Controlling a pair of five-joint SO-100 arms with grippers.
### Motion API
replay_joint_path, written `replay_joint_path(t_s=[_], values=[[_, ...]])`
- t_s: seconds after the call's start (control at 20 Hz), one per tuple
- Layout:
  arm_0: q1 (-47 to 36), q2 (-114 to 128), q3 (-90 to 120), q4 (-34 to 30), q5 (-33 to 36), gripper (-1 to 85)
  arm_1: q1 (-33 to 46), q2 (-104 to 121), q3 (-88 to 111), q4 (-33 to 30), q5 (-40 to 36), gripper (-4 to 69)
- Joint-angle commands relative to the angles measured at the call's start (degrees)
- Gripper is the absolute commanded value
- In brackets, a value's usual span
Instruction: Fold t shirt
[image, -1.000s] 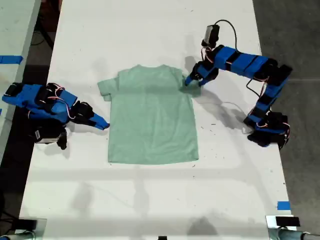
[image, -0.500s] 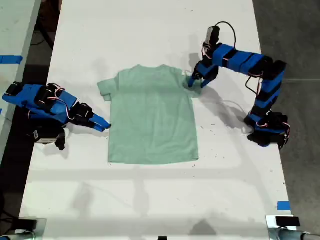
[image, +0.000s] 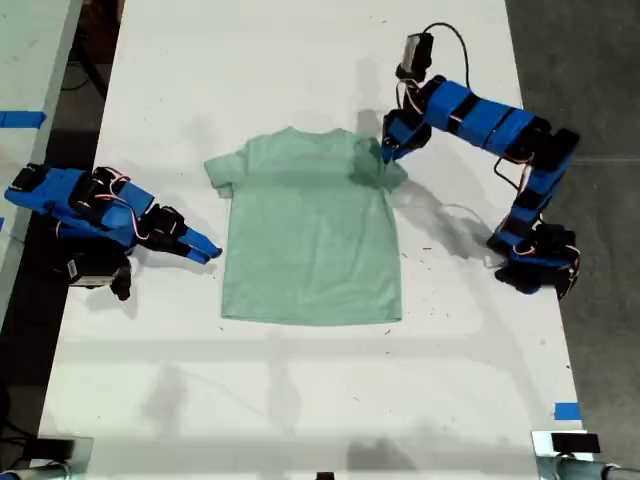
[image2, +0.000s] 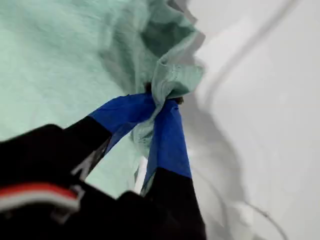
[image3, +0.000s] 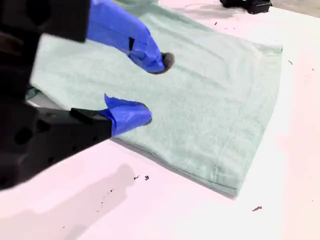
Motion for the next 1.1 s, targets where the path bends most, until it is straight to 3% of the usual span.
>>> replay_joint_path(t_s=[0.0, 0.3, 0.35, 0.4, 0.6, 0.8, 0.85, 0.9, 0.95, 1.05], values=[[-0.79, 0.35, 2.37, -0.44, -0.79, 11.5, -6.59, 5.19, -10.55, 0.44, -1.05, -0.1], [-0.7, 0.35, 2.37, -0.44, -1.67, 10.8, -19.42, -3.52, -15.56, -10.99, -2.02, 3.9], [-0.62, 0.35, 2.37, -0.44, -1.67, 10.8, -20.83, -6.77, -19.34, -10.02, -2.72, 14.4], [-0.53, 0.35, 2.37, -0.44, -1.67, 10.8, -21.53, -8.09, -21.53, -9.32, -3.25, 19.3], [-0.53, 0.35, 2.37, -0.44, -1.67, 10.9, -19.42, 3.16, -19.95, -2.29, -1.76, 23.5], [-2.9, 0.35, 2.37, -0.44, -1.67, 12.2, -14.59, 23.82, -8.79, 9.76, 2.2, 20.4], [-4.13, 0.35, 2.37, -0.44, -1.23, 11.8, -15.03, 30.76, -1.85, 10.28, 4.31, 19.5], [-5.54, 0.35, 2.37, -0.44, -1.14, 7.6, -16.61, 38.76, 6.5, 9.23, 6.59, 14.7], [-6.94, 0.35, 2.37, -0.44, -0.97, 2.6, -19.78, 46.85, 16.17, 7.21, 8.61, 0.5], [-8.96, 0.35, 2.37, -0.53, -1.41, 0.1, -29.88, 63.02, 39.11, -0.18, 15.03, 1.2]])
